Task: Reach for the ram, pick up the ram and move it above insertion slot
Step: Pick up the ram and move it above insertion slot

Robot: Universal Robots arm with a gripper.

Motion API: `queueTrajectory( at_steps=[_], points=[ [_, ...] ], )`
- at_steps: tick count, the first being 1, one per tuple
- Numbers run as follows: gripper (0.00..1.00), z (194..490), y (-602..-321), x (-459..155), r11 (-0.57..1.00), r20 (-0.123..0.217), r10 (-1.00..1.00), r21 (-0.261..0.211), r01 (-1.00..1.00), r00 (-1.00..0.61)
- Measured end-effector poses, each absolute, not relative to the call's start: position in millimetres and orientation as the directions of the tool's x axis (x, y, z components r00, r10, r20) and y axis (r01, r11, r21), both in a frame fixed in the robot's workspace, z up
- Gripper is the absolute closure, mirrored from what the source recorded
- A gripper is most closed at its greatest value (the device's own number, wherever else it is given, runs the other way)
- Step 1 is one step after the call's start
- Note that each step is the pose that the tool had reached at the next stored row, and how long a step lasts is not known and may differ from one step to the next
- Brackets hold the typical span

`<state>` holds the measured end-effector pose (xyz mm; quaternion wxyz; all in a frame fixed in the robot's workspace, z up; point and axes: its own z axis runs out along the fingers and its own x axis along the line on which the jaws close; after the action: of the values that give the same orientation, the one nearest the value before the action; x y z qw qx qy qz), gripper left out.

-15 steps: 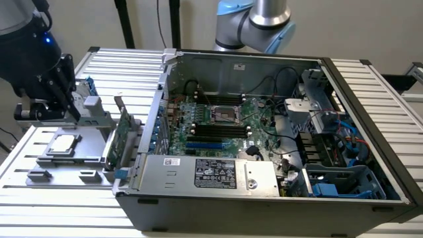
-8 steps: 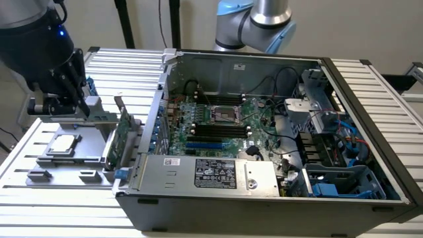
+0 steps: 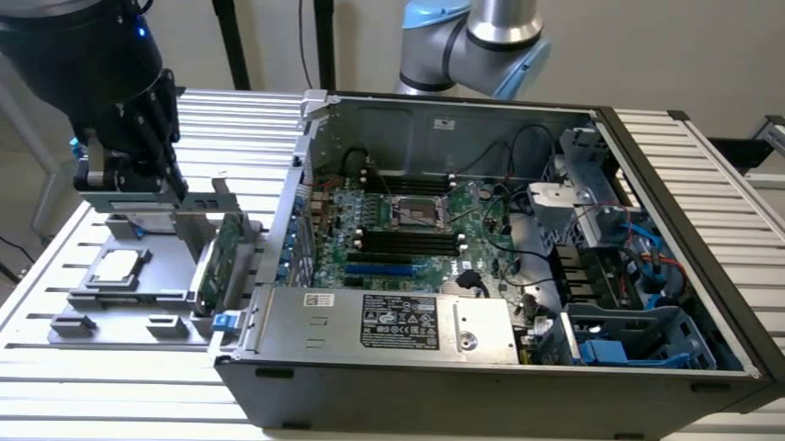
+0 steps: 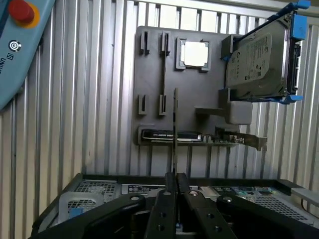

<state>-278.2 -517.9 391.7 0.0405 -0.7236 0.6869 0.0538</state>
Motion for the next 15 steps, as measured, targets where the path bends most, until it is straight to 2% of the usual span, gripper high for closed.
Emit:
queueTrajectory(
  at_steps=[15],
  points=[
    [0.88, 406.1, -510.7, -230.0, -0.053, -0.138, -0.989, 0.015, -0.998, 0.050]
  ],
)
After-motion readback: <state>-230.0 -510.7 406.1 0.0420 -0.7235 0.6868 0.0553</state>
